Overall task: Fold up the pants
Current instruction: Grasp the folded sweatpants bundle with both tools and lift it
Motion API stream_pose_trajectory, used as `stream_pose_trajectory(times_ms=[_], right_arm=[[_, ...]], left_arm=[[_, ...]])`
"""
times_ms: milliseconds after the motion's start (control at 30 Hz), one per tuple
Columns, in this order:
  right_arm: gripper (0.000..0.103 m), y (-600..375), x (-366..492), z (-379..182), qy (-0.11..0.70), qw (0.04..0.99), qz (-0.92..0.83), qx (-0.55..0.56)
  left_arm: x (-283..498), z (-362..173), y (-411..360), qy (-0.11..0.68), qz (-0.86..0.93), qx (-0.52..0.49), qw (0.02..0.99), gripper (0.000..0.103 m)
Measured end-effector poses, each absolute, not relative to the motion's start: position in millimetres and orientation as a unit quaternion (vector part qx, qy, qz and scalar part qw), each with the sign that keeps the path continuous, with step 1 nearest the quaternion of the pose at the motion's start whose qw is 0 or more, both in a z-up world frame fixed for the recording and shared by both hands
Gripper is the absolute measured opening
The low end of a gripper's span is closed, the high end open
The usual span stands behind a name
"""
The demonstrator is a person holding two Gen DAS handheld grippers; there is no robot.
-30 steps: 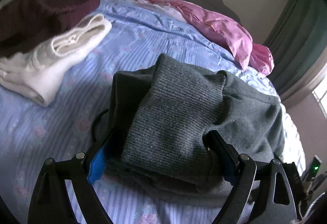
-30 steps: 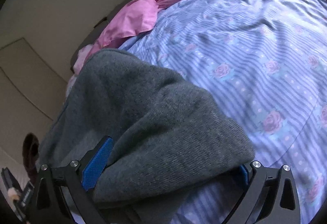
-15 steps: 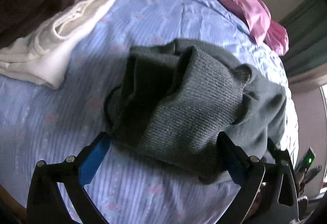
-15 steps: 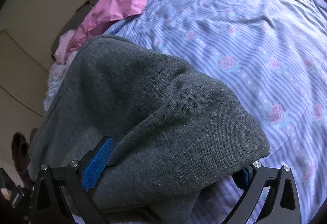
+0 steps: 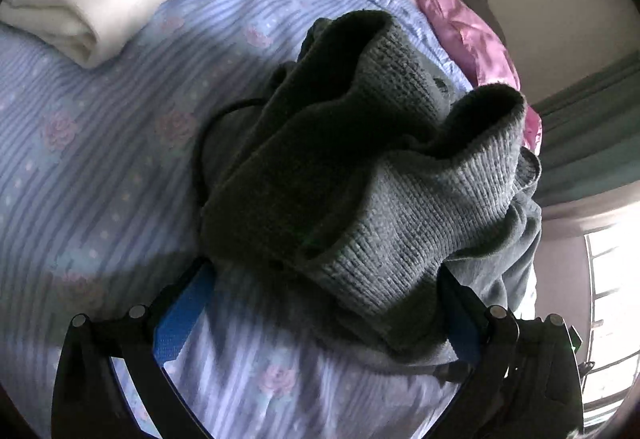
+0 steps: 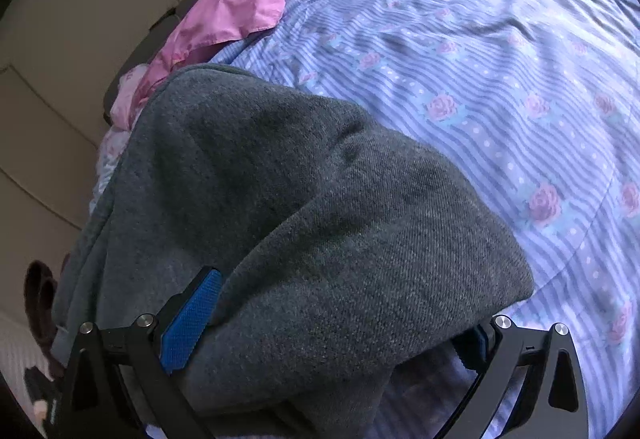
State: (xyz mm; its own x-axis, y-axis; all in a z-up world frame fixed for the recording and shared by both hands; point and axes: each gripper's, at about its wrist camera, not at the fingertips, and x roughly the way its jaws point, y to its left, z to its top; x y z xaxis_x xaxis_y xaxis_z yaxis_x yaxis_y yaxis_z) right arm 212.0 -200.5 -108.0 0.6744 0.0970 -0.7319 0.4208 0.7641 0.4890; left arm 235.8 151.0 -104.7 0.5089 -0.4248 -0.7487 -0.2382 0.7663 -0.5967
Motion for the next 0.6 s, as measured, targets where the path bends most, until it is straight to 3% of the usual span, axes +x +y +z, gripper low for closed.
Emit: stream_pose_trajectory(times_ms=[600], right_arm=[[0.103,-205,222,-115,0.385,0.848,-0.090,0.354]], left_arm=[[250,-104,142,0.455,-0.061,-0.368,0.809,0.103]])
